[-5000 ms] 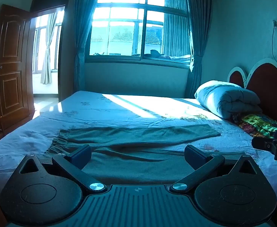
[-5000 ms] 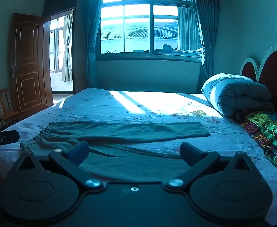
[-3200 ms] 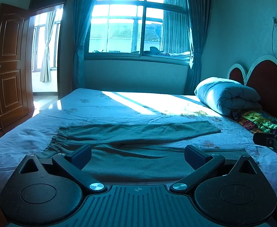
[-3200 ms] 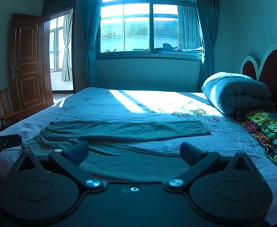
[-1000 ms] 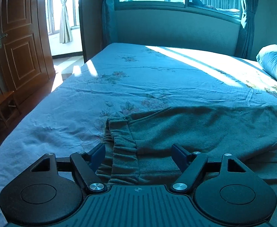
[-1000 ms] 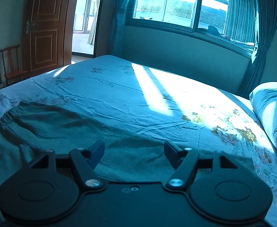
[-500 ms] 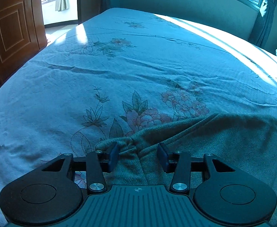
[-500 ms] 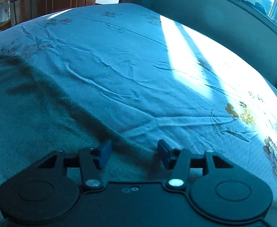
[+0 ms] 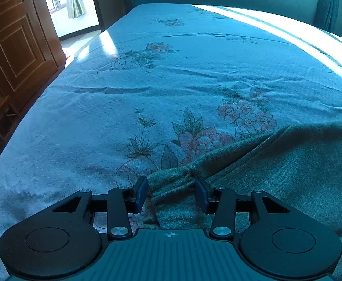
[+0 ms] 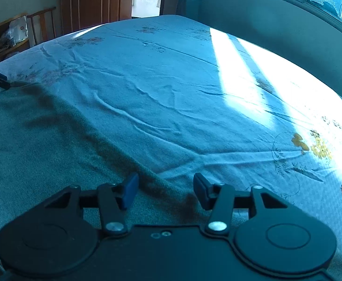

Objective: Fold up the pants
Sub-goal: 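Close the left tool on the waistband and lift it off the bed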

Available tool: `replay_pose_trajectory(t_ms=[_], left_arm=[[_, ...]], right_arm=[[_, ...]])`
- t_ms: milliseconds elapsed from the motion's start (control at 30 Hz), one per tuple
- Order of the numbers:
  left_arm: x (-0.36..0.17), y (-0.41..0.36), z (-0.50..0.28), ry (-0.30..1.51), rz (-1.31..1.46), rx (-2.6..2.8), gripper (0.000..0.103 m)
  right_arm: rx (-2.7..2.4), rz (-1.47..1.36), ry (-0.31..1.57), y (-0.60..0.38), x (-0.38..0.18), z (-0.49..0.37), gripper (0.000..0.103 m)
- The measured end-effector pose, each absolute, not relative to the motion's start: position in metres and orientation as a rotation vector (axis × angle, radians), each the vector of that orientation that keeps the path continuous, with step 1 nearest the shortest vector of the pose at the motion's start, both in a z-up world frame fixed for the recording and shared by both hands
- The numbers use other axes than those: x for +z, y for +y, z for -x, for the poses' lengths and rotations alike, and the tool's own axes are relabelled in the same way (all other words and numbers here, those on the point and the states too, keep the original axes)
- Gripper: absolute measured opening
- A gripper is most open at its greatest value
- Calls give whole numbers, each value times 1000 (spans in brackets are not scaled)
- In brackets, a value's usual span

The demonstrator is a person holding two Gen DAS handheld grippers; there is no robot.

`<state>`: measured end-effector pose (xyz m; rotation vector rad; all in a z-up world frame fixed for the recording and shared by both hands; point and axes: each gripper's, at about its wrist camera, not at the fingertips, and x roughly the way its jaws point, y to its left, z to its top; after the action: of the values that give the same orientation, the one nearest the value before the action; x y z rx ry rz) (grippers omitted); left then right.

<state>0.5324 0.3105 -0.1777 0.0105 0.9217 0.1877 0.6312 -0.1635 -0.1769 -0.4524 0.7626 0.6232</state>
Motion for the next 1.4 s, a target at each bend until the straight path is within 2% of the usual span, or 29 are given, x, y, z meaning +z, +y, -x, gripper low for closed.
replay_pose_trajectory(t_ms=[100, 167, 267, 433, 500, 533, 567, 667, 767, 833, 933, 967, 1067, 1167, 1300, 1400], left_arm=[[-180, 315, -535, 921, 25, 194, 46], [-177, 307, -536, 909, -5, 204, 46], [-171, 303, -528, 888, -94, 215, 46], [-188, 316, -548, 915, 37, 190, 47], [-200, 309, -559, 920, 36, 191, 49], [-204, 302, -562, 921, -10, 178, 48], [-205, 300, -562, 911, -9, 150, 37], [-204, 306, -563, 885, 29, 117, 33], [-198, 311, -555, 838, 46, 94, 29], [-179, 312, -537, 738, 15, 71, 21], [-145, 328, -495, 563, 37, 12, 16], [-136, 331, -480, 524, 36, -1, 0], [-116, 345, -430, 429, 105, -51, 0], [-115, 348, -376, 404, 168, -68, 0], [-137, 347, -355, 548, 318, -72, 1], [-136, 330, -363, 575, 355, -41, 5]], right_arm=[[629, 495, 766, -158, -183, -635, 45], [619, 510, 769, -155, -186, -638, 51], [675, 467, 770, -160, -179, -637, 44], [691, 483, 809, -158, -193, -639, 44], [703, 475, 806, -155, -195, -637, 25], [712, 493, 801, -152, -195, -634, 11], [706, 534, 795, -147, -196, -629, 5], [672, 530, 797, -143, -193, -627, 0], [639, 448, 780, -150, -177, -621, 0], [643, 443, 735, -154, -159, -604, 0], [665, 458, 654, -165, -122, -558, 0], [676, 482, 629, -168, -112, -537, 0], [731, 524, 570, -176, -91, -473, 0], [807, 600, 551, -171, -95, -404, 0], [806, 653, 583, -158, -128, -359, 0], [810, 669, 633, -149, -152, -352, 0]])
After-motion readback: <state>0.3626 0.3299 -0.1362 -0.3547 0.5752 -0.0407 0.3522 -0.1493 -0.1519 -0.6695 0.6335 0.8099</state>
